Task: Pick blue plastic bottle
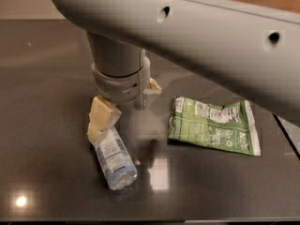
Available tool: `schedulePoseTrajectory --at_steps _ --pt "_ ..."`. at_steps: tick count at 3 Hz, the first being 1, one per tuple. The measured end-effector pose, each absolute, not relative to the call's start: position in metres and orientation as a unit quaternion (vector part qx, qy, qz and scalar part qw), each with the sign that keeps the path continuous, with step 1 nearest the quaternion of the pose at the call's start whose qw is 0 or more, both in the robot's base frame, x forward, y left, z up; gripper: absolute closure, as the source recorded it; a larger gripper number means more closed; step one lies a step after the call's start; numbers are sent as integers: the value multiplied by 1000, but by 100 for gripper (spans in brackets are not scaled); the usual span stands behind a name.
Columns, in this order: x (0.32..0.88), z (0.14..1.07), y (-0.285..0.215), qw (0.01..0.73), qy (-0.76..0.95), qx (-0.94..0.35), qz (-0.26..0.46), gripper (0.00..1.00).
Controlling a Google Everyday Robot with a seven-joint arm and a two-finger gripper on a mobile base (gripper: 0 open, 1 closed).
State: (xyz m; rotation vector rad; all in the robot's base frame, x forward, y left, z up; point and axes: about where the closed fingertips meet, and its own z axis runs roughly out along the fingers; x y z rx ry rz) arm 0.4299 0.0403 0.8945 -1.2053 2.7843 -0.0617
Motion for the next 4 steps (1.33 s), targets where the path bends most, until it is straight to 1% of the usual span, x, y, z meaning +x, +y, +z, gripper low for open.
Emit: schedulePoseTrajectory --at_steps 2,4 --pt "430 873 69 21 947 -321 -7 0" --pt "423 846 87 -15 957 -291 -8 0"
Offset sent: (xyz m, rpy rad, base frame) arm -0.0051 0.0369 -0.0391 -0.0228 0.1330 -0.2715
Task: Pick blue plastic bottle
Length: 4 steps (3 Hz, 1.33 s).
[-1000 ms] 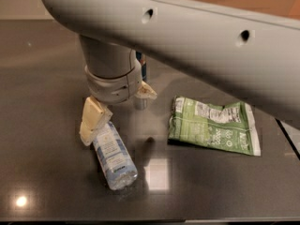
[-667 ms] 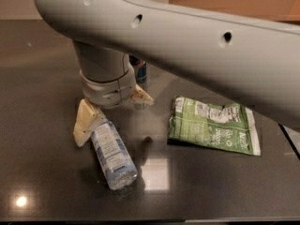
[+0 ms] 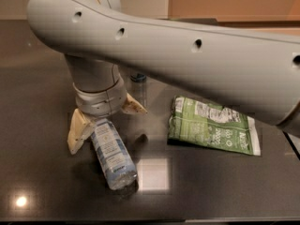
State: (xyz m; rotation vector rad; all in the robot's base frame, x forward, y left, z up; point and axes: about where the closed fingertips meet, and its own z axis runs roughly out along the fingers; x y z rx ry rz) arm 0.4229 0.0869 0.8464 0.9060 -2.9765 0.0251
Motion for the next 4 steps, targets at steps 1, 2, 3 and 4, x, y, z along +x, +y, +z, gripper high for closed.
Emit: schedulePoseTrajectory --at_steps 1,2,3,4 --pt "421 837 92 27 -958 287 7 18" --pt "418 833 97 33 -957 288 5 41" --pt "416 839 100 30 -957 290 6 65" --pt "414 858 102 18 -955 295 9 88"
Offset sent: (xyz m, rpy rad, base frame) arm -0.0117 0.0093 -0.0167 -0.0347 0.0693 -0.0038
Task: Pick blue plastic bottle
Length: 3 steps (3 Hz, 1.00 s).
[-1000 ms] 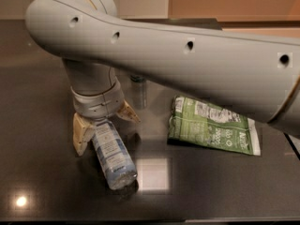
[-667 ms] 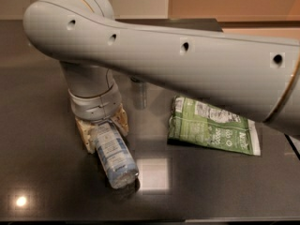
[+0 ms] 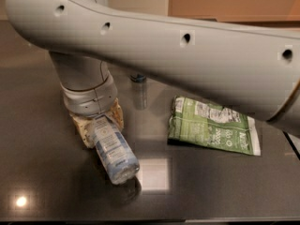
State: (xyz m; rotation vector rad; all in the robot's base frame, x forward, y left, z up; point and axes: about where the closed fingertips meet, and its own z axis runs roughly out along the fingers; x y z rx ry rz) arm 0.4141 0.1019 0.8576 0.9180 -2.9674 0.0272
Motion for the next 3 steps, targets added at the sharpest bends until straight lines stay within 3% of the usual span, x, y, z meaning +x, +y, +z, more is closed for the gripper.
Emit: schedulePoseTrajectory --at_steps 1,3 --pt "415 885 103 6 -953 303 8 100" --pt "430 968 112 -63 -947 314 -37 100"
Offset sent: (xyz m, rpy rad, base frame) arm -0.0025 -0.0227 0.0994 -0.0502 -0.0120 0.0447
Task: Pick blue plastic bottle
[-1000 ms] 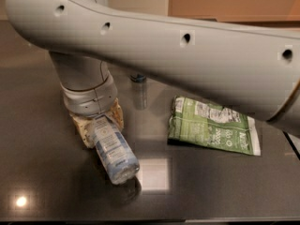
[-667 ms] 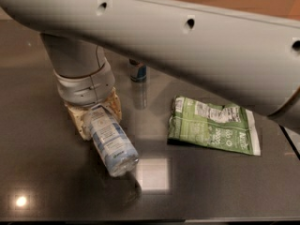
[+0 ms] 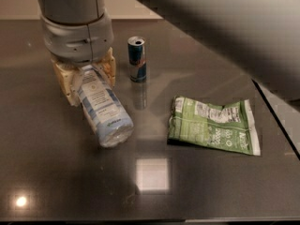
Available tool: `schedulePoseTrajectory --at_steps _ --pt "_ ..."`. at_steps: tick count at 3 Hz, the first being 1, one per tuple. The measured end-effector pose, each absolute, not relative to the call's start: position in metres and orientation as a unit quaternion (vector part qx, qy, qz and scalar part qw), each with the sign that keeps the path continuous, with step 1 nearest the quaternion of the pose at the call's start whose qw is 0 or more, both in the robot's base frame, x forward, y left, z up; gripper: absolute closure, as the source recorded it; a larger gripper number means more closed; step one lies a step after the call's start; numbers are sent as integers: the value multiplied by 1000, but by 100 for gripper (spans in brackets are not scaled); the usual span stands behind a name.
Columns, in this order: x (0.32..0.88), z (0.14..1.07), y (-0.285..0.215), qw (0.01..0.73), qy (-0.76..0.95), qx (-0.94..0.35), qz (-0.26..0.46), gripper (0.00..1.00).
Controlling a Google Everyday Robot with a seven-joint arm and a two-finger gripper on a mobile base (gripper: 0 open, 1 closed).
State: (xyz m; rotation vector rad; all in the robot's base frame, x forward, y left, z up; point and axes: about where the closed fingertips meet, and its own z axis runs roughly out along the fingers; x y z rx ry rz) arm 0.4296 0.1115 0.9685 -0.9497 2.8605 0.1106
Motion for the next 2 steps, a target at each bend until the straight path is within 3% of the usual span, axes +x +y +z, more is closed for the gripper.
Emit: schedulePoseTrajectory --at_steps 2 --pt "436 975 128 93 942 -315 62 100"
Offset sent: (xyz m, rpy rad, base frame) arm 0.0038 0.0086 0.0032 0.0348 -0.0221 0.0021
